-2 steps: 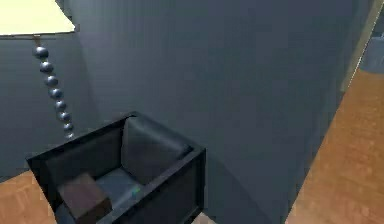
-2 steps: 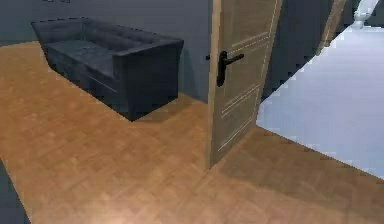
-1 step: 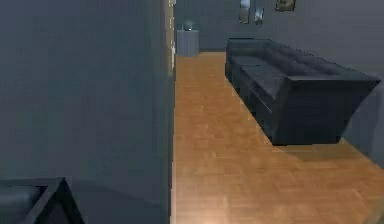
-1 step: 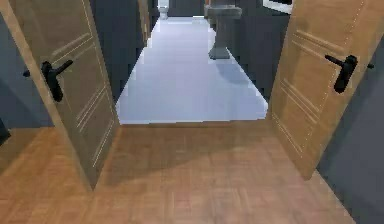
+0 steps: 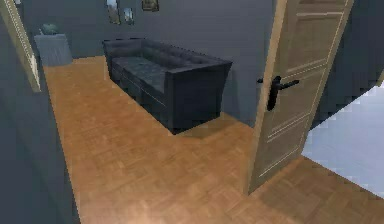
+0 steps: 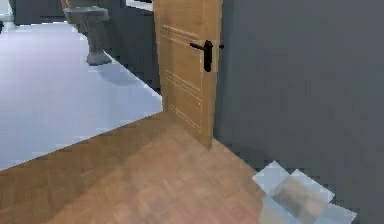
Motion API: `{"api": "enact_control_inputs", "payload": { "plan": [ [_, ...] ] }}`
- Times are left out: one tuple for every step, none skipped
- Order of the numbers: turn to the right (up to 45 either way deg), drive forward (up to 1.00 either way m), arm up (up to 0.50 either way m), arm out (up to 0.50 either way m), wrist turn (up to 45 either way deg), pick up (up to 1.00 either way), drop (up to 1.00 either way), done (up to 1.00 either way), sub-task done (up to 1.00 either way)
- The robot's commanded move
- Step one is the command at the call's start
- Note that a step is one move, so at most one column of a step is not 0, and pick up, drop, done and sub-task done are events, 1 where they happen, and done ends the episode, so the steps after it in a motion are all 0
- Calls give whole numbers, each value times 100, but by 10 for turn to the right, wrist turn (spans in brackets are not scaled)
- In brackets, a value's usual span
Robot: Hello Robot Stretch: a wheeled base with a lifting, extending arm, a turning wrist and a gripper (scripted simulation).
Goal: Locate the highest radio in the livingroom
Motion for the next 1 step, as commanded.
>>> {"api": "enact_control_inputs", "payload": {
  "plan": [
    [0,75,0,0,0,0,0,0,0]
  ]
}}
